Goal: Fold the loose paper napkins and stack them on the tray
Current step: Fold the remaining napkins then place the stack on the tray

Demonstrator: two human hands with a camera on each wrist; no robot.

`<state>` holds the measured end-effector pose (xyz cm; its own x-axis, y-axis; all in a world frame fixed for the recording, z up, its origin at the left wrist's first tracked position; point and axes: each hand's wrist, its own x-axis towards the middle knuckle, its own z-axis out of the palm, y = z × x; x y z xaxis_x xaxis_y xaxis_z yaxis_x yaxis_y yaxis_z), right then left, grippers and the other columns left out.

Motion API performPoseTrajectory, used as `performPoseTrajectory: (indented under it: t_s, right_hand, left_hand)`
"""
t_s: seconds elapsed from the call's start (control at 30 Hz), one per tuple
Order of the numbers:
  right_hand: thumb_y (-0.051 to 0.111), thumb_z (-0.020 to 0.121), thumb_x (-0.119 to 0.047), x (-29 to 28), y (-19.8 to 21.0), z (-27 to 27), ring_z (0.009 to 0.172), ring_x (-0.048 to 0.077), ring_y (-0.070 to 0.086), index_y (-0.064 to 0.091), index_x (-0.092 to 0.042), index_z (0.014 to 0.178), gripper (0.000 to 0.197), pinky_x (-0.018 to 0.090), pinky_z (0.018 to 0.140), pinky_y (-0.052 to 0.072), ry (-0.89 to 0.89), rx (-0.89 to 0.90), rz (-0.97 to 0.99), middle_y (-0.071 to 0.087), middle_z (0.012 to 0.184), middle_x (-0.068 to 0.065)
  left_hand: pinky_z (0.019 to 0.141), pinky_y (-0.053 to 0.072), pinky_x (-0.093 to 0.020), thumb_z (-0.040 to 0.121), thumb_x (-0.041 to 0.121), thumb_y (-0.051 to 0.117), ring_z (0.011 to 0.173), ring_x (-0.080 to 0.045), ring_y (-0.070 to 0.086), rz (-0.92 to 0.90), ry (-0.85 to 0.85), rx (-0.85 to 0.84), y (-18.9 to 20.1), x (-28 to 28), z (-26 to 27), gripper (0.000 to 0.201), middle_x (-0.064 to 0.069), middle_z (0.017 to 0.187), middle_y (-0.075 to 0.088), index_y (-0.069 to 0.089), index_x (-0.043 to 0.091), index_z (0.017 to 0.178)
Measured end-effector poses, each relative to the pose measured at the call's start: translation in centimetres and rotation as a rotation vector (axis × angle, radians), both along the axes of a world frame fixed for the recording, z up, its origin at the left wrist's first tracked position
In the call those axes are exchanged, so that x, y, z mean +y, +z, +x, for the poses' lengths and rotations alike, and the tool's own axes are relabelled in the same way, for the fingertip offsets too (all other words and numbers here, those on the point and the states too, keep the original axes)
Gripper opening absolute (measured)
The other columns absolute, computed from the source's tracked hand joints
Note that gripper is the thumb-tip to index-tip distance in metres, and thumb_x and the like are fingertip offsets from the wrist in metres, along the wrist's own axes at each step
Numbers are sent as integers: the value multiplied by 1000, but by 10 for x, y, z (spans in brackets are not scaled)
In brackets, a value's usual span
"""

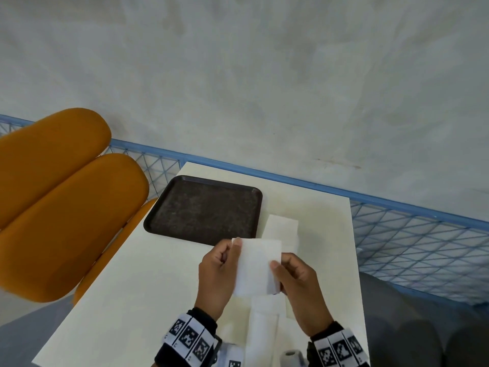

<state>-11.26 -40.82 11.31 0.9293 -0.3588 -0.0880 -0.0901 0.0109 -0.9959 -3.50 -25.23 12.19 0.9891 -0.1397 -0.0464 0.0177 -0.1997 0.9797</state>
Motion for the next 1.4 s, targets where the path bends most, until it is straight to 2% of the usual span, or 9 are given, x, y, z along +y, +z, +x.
performPoseTrajectory:
  t_s: [0.07,0.17,0.33,0.5,0.63,0.73,0.93,1.1,1.4]
  right_hand:
    - [62,98,-14,-4,-8,4,65,17,47,67,-9,86,14,32,58,45,-88,25,-21,59,72,9]
    - [62,97,-14,-12,-10,11,63,15,53,68,-11,84,15,30,56,50,-164,45,-71,63,70,6]
    - [67,94,-15,-23,-13,21,53,13,51,67,-16,78,17,24,59,49,-143,50,-188,54,54,0]
    - [68,93,-13,-38,-26,39,54,13,53,72,-16,79,15,46,63,56,-231,97,-118,61,63,5]
    - [68,93,-14,-50,-34,52,55,13,54,72,-15,85,9,43,65,57,-214,136,-94,65,65,7]
    - [69,92,-14,-77,-51,67,53,15,55,70,-12,92,2,43,64,54,-339,172,-89,68,66,10]
    - [71,90,-16,-129,-84,113,47,17,51,67,-11,95,8,32,54,46,-451,267,-147,65,63,5]
    - [73,86,-26,-138,-113,145,53,17,57,69,-16,98,16,35,66,48,-421,364,-184,67,62,1]
    - [70,88,-26,-124,-124,153,60,15,64,67,-16,94,12,23,58,43,-398,466,-294,68,65,1]
  left_hand:
    - [55,46,-24,98,41,58,64,-6,55,-41,-85,108,-4,0,6,22,7,67,62,70,23,91]
    - [59,56,-27,96,31,65,70,-11,65,-19,-278,230,-9,1,16,13,2,79,73,72,20,93]
    - [62,57,-27,94,26,68,65,-11,64,37,-239,257,-25,-4,38,16,-2,75,73,73,19,81]
    - [61,55,-25,95,25,67,60,-13,64,34,-294,163,-26,-21,46,14,0,74,74,73,18,83]
    - [67,61,-28,96,26,65,66,-12,70,79,-204,211,-45,-23,59,11,2,76,74,74,22,91]
    - [66,60,-24,96,25,63,74,-13,73,165,-183,315,-71,-2,68,9,5,81,76,72,22,97]
    - [59,55,-26,94,24,65,70,-13,72,356,-188,437,-117,54,60,7,7,81,77,72,24,92]
    - [57,55,-24,92,25,66,67,-10,71,485,-251,503,-142,83,47,9,9,80,77,72,30,88]
    - [72,51,-17,85,37,72,77,6,67,571,-161,531,-152,102,25,5,26,75,73,74,41,87]
